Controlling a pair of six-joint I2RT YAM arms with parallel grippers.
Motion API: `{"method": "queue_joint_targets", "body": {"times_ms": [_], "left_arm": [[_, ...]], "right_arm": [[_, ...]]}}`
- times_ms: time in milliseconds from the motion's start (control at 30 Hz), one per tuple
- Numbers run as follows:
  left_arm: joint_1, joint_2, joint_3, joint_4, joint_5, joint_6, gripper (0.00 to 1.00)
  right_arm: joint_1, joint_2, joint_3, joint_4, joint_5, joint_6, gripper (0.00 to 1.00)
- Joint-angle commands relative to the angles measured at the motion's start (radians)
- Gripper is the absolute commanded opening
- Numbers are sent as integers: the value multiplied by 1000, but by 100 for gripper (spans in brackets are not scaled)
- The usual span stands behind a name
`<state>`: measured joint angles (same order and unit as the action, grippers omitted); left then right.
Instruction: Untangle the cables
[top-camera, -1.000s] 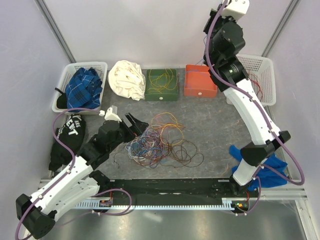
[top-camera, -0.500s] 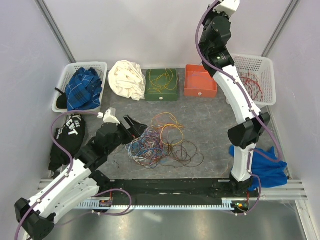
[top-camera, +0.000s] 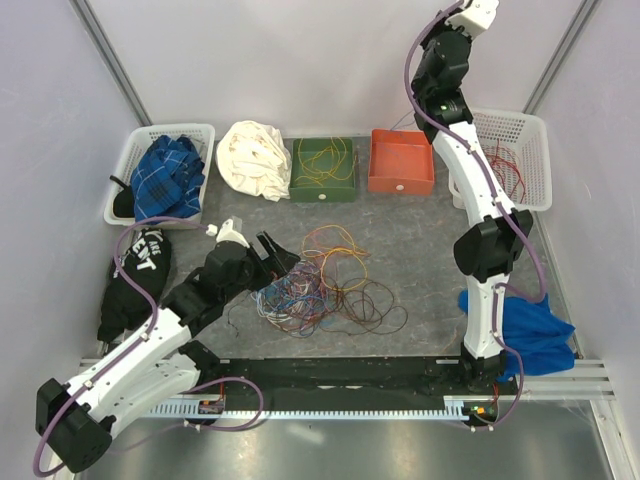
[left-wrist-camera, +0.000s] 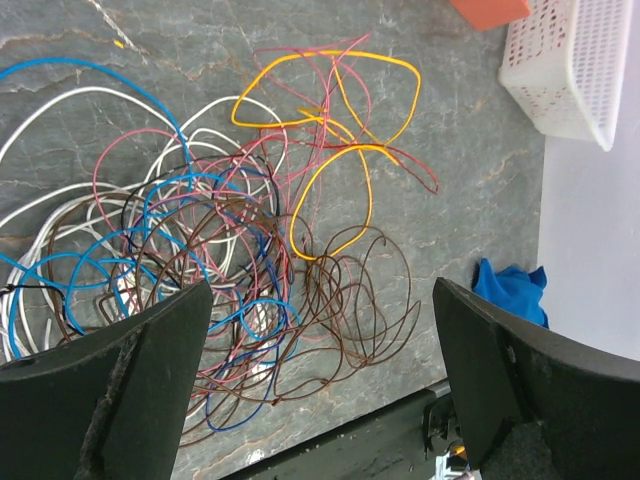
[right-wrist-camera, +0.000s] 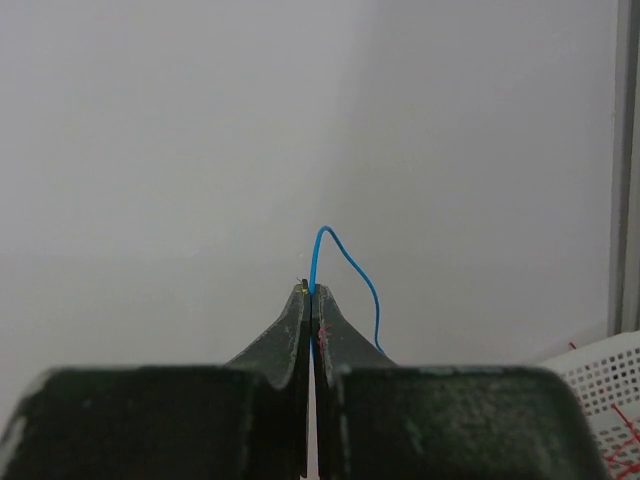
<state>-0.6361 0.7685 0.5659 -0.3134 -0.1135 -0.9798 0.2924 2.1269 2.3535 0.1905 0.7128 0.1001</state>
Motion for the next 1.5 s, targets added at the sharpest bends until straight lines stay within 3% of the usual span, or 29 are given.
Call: {"method": "queue_joint_targets", "body": {"times_ms": [0,200,533,1033,1233,1333,1467], "left_arm": [[1,14,-8,5,23,-43,98],[1,2,-12,7,12,-42,97],[1,2,-32,14,25,-39,97],[1,-38,-55,22,60,-46,97],[1,-38,-57,23,71,-43,97],[1,-38,-60,23,77,-43,97],[1,-41,-64,22,71,-42,97]], "right_arm": [[13,-2,69,135,-16,15,0],[5,-2,6,133,-4,6,0],[1,-27,-288,106,-18,64,0],[-32,10,-264,-435,-285,202,0],[-39,63,-215,-572,-377,248,0],[-41,79,-204,-597,-375,248,10],[-42,74,-209,-596,-377,248,52]]}}
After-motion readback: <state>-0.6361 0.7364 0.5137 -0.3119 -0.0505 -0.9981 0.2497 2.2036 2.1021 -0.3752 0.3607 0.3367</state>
